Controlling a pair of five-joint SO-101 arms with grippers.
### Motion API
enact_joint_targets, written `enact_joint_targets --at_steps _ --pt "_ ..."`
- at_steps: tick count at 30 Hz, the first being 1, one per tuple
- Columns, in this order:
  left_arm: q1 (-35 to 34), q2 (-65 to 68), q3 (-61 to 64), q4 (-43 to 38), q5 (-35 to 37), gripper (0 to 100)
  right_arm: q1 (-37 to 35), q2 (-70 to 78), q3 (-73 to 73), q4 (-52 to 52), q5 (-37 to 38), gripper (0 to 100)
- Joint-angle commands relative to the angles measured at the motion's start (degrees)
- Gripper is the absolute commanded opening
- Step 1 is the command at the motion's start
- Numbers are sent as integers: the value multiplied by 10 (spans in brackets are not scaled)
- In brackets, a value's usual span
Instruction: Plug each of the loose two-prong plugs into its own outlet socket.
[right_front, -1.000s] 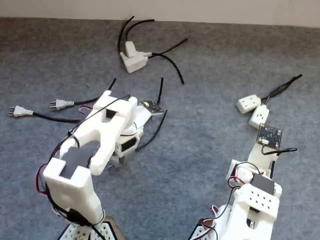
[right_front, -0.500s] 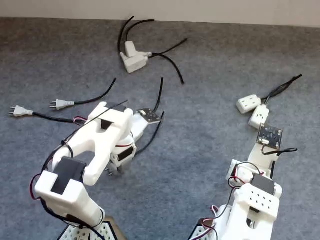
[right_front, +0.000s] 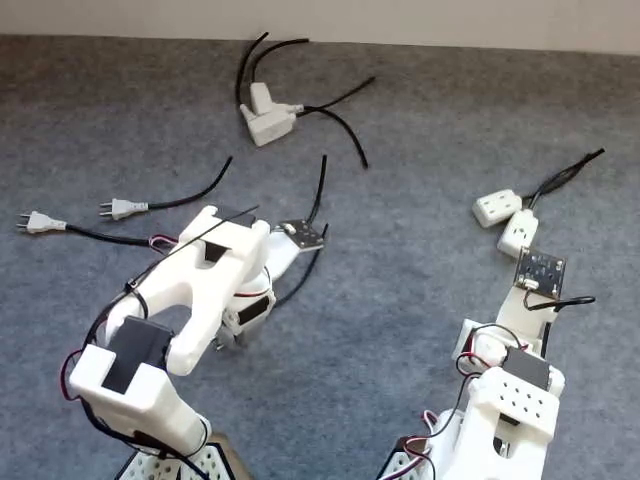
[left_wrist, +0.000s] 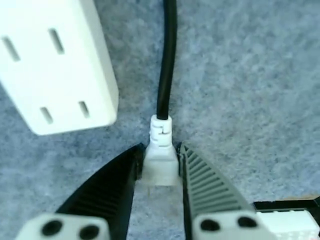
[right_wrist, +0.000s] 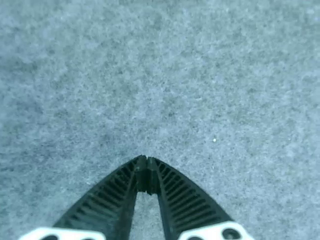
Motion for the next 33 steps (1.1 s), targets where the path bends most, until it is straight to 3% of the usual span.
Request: enact_joint_targets --at_steps 1,7,12,24,33 --pt "7 -22 -42 23 2 6 8 -10 -4 -9 3 7" --pt "39 -150 -156 148 31 6 8 -10 -4 -9 3 7" --pt "85 -307 -170 125 151 6 7 -10 -4 -9 3 7" --pt "114 -588 83 -210 407 6 -12 -7 -2 -9 4 7" --pt "113 -829 297 -464 572 6 -189 -7 22 5 48 7"
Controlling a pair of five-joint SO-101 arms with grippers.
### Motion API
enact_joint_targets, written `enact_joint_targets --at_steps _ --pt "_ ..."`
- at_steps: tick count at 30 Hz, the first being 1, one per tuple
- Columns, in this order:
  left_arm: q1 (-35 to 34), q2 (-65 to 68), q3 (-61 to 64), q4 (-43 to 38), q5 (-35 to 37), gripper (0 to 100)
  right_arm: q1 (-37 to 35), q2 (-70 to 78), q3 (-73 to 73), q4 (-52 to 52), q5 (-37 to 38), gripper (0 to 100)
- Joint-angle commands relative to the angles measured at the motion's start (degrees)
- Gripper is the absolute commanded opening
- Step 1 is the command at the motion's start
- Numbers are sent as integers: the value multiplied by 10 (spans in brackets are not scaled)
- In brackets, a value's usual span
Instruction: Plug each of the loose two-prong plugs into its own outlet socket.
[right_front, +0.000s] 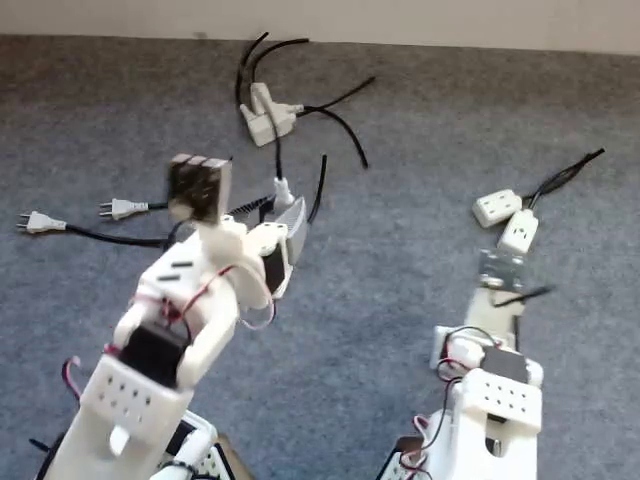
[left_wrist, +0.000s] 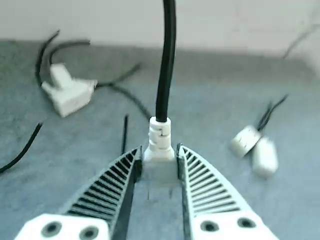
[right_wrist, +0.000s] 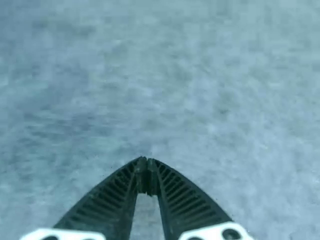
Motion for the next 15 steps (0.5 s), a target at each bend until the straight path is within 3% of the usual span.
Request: enact_joint_targets --at_steps 1,8,15 --pt "7 -135 98 -134 82 6 -93 -5 -8 16 18 7" --pt "-23 -313 238 -242 124 6 -261 -4 -124 62 17 7" --pt "-25 -407 318 -251 128 6 -323 -3 -227 59 17 7"
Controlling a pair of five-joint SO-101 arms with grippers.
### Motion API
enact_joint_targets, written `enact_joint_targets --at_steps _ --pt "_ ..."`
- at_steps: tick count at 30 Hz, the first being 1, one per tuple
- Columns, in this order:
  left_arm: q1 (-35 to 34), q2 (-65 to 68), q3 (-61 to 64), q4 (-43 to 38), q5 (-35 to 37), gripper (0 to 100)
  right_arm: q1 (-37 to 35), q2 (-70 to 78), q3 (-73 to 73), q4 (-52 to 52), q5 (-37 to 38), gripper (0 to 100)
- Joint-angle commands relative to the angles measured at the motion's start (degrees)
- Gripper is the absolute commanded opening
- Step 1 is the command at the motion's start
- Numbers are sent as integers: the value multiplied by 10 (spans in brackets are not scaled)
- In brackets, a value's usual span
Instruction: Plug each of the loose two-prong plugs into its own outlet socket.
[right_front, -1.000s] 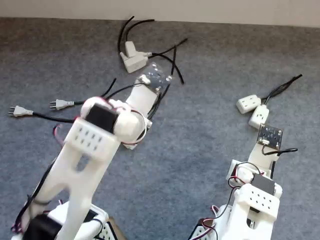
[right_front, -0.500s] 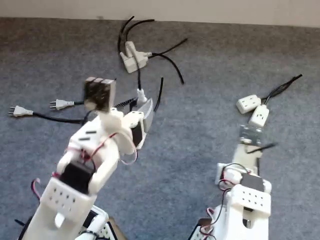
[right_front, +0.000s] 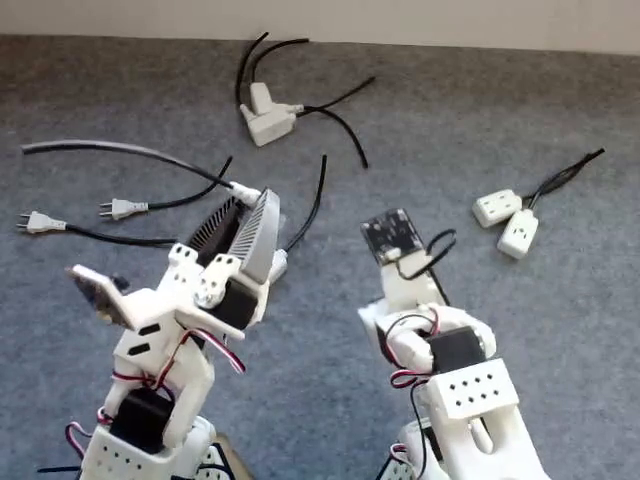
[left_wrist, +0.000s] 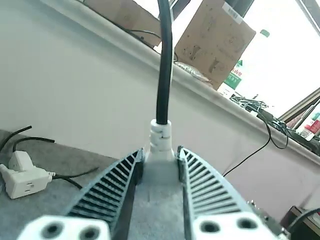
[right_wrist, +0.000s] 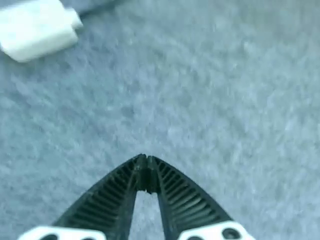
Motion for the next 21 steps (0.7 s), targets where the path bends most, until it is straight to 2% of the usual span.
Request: enact_joint_targets --at_steps 1,8,13,18,21 --pt "10 -27 31 -16 18 6 -22 -3 -62 2 4 7" --pt "73 -24 91 -36 135 7 -24 -4 -77 2 4 7" --pt "63 -22 133 -148 258 7 -44 -8 -77 1 8 7" --pt "16 -23 132 -149 416 7 -86 -8 -82 2 8 7" --pt "14 -24 131 -149 424 7 -86 -7 -101 3 10 7"
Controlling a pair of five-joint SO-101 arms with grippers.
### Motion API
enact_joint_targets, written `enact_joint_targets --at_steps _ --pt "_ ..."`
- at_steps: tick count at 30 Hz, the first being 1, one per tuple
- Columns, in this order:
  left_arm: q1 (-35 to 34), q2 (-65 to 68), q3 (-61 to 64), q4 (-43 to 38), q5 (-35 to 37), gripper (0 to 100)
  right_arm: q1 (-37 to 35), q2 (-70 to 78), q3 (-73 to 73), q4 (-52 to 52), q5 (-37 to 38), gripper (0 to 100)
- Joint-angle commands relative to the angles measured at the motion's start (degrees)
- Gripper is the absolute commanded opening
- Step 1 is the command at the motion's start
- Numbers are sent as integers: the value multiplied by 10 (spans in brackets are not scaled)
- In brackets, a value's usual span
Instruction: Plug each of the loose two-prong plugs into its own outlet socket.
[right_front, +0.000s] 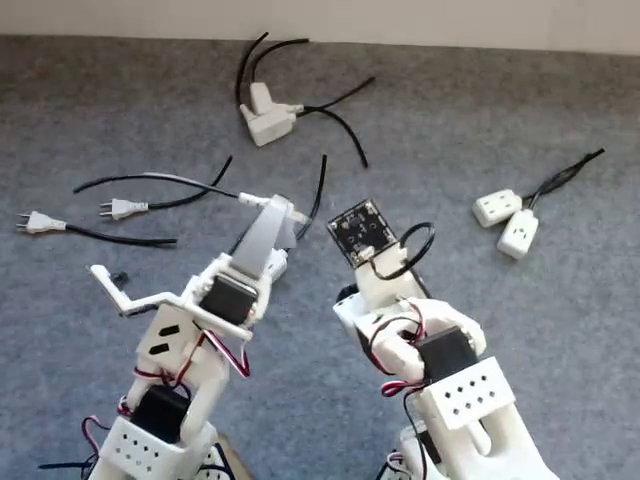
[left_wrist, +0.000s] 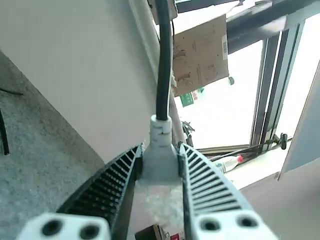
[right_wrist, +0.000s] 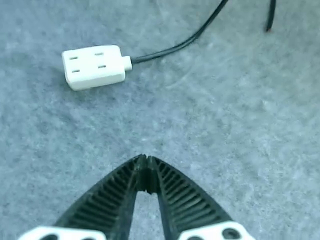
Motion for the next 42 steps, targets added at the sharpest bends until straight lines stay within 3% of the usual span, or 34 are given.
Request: enact_joint_targets --at_steps 1,10,16,21,36,42 --pt "-6 -7 8 -14 31 7 -8 -8 -51 4 19 7" --pt "-2 -7 3 -17 33 7 -37 -8 -129 2 36 7" --pt "52 -7 5 -14 12 7 -91 -4 -204 6 76 7" --pt "84 -7 5 -14 -30 7 -90 -4 -244 6 84 7" --pt "114 -7 7 -14 -30 7 -73 -2 -247 -43 84 7" --pt "185 -7 9 -13 -88 7 -73 20 -247 -73 84 7"
